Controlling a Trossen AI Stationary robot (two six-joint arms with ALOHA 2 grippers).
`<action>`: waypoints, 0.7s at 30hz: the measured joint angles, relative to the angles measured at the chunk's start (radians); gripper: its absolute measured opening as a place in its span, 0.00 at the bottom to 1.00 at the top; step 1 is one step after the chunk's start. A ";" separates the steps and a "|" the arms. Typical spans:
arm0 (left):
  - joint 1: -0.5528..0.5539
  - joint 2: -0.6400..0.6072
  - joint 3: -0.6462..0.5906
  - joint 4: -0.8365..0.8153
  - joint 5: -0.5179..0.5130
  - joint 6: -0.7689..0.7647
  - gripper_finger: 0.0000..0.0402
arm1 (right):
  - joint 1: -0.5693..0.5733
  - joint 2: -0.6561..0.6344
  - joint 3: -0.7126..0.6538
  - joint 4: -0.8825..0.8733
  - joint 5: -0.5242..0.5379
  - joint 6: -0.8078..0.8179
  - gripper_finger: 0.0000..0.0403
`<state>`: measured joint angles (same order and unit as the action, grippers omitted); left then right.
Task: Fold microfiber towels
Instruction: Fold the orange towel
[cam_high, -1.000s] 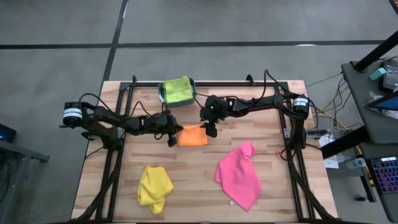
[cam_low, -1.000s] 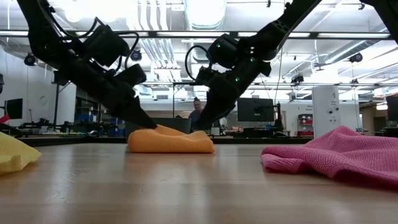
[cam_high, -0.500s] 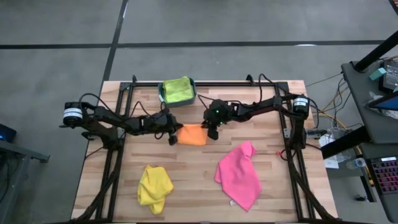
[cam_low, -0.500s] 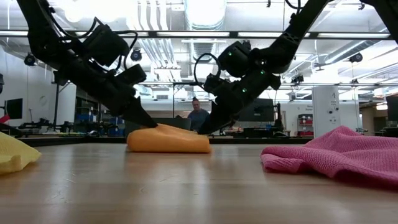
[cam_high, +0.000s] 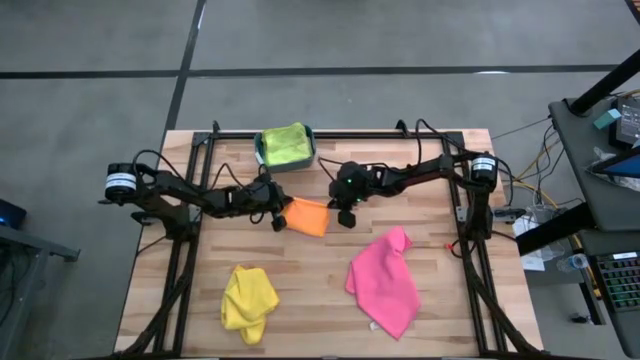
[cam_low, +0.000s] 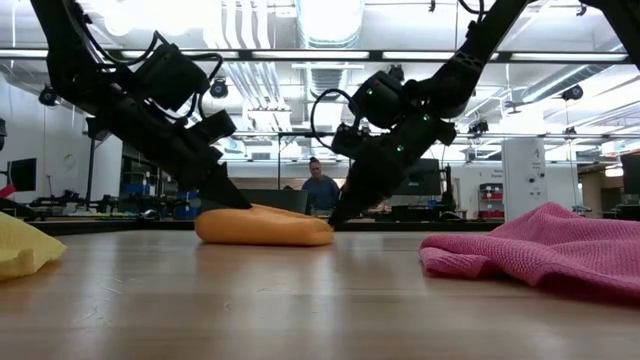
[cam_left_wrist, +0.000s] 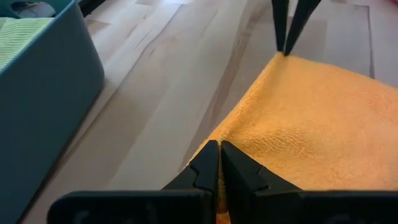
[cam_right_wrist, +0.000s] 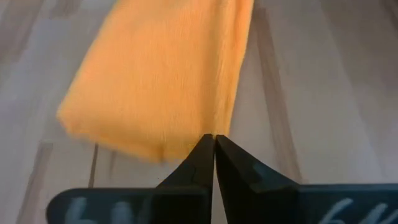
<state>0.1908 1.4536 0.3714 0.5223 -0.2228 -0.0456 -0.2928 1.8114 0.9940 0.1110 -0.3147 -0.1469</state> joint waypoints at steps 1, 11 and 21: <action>0.000 0.000 0.000 -0.001 -0.001 0.000 0.00 | 0.000 0.000 0.004 -0.021 0.000 -0.008 0.02; 0.000 0.000 0.000 0.000 -0.002 0.000 0.18 | 0.000 -0.003 0.077 -0.151 0.002 -0.038 0.02; 0.000 -0.101 0.001 -0.057 -0.001 0.113 0.37 | 0.031 -0.022 0.166 -0.305 0.140 -0.031 0.02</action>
<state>0.1905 1.3529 0.3721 0.4649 -0.2237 0.0670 -0.2620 1.7899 1.1598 -0.1944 -0.1748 -0.1781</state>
